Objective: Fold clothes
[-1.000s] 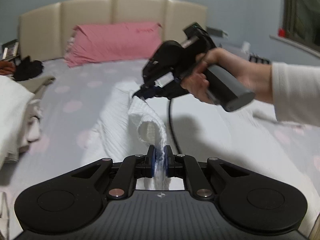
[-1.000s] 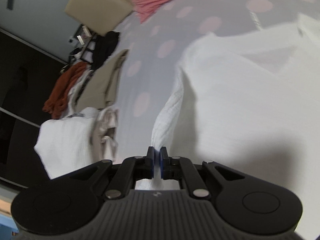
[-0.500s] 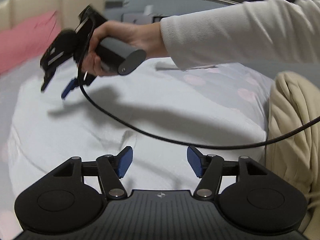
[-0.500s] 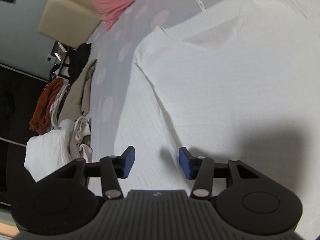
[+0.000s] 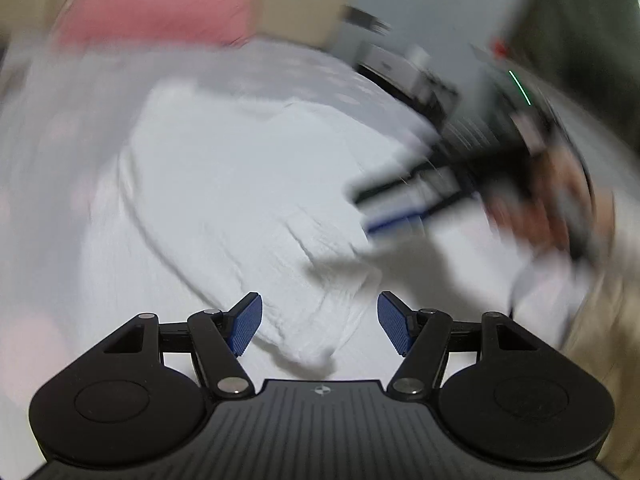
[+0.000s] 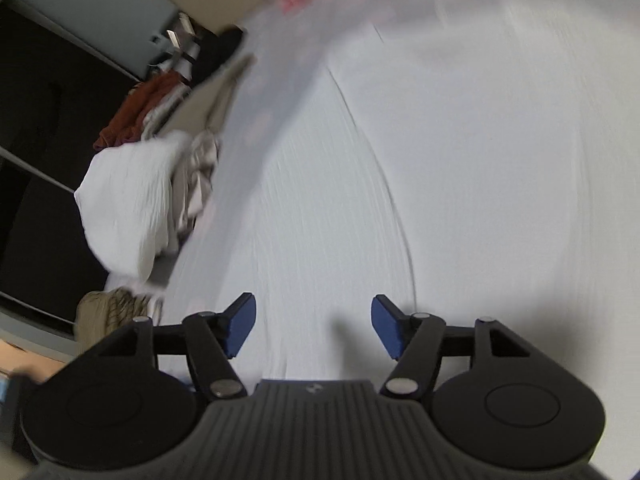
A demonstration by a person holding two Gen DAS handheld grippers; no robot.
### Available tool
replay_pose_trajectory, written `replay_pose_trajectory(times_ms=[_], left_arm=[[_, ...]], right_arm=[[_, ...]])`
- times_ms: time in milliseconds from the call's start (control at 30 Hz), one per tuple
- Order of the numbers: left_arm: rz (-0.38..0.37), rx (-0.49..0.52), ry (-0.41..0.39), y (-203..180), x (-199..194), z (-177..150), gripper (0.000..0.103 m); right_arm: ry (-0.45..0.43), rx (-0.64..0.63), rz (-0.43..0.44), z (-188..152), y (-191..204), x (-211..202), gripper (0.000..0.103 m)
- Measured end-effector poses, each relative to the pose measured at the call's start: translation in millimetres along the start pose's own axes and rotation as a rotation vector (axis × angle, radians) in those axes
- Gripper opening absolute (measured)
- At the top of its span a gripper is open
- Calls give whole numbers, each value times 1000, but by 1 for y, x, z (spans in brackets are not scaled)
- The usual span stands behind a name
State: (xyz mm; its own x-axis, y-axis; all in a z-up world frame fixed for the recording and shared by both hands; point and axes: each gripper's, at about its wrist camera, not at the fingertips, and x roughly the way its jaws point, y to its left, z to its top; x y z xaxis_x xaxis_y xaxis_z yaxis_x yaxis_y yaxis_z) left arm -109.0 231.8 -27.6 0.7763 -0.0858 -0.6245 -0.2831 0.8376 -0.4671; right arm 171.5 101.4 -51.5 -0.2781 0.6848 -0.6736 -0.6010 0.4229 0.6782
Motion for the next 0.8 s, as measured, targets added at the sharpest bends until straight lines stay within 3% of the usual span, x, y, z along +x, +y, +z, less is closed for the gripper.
replay_pose_trajectory(times_ms=[67, 133, 267, 400, 600, 633, 667, 733, 800], left_arm=[[-60, -193, 25, 24, 8, 2, 62], [-49, -260, 44, 34, 17, 2, 61], [51, -208, 64, 32, 21, 3, 59], [-30, -320, 99, 45, 35, -1, 59], [-68, -349, 99, 52, 52, -8, 57], [-73, -367, 92, 55, 52, -8, 51], [-74, -380, 87, 57, 51, -8, 32], [-46, -358, 89, 55, 49, -10, 10], [-43, -324, 92, 50, 48, -10, 8]], right_arm=[[-10, 56, 11, -15, -14, -6, 67], [-23, 94, 10, -28, -25, -11, 67], [-26, 132, 2, -40, -39, -11, 67], [-28, 138, 13, -42, -44, -1, 67], [-37, 153, 13, -38, -48, 16, 61], [-38, 149, 11, -38, -48, 17, 55], [-37, 142, -4, -38, -47, 19, 49], [-36, 134, -27, -40, -45, 20, 19], [-39, 134, -28, -43, -45, 17, 16]])
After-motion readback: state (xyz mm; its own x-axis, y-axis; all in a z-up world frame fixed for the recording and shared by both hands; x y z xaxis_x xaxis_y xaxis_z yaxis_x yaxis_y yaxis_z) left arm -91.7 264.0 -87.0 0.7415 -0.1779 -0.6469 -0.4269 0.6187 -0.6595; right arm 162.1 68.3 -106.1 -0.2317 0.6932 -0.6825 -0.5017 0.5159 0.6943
